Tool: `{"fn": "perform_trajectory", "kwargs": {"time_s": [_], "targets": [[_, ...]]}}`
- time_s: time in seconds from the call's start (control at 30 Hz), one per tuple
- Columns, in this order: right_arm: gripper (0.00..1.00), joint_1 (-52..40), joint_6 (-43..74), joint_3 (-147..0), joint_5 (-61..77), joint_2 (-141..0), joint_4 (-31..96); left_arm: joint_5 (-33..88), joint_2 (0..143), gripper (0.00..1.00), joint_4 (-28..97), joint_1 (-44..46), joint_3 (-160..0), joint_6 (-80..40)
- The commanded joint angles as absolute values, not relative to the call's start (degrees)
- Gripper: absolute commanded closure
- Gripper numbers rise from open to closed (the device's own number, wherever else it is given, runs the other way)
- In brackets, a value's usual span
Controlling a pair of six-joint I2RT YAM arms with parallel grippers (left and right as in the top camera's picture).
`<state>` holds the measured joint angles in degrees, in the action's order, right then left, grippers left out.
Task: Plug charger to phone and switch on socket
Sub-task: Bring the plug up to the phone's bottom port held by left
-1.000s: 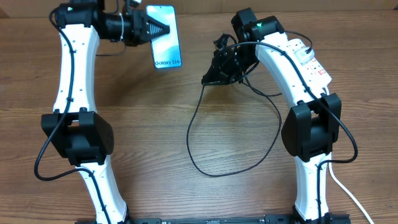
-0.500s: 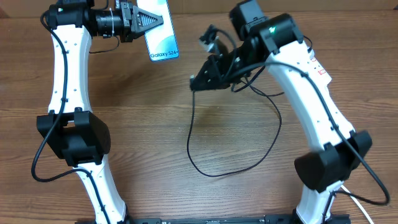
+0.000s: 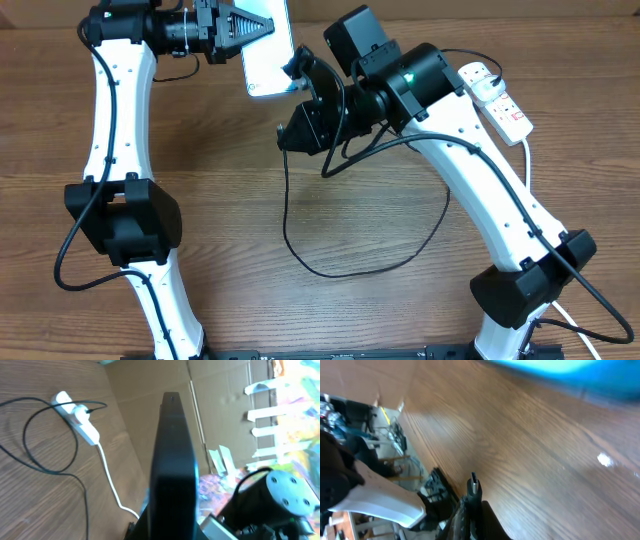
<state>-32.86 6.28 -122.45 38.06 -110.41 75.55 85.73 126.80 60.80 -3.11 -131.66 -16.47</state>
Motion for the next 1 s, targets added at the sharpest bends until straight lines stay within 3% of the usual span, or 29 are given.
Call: {"fn": "perform_trajectory", "kwargs": {"time_s": [0.0, 0.3, 0.97], "targets": [[0.96, -31.3, 7.7, -122.6, 42.7, -109.0, 73.8, 90.7, 127.2, 0.96, 60.6, -3.0, -132.1, -17.2], [0.96, -27.6, 10.9, -122.3, 47.8, -109.6, 70.2, 90.7, 127.2, 0.96, 60.6, -2.9, -132.1, -17.5], [0.96, -28.3, 12.5, -115.7, 58.2, -110.5, 61.7, 90.7, 127.2, 0.96, 60.6, -2.9, -132.1, -18.3]]}}
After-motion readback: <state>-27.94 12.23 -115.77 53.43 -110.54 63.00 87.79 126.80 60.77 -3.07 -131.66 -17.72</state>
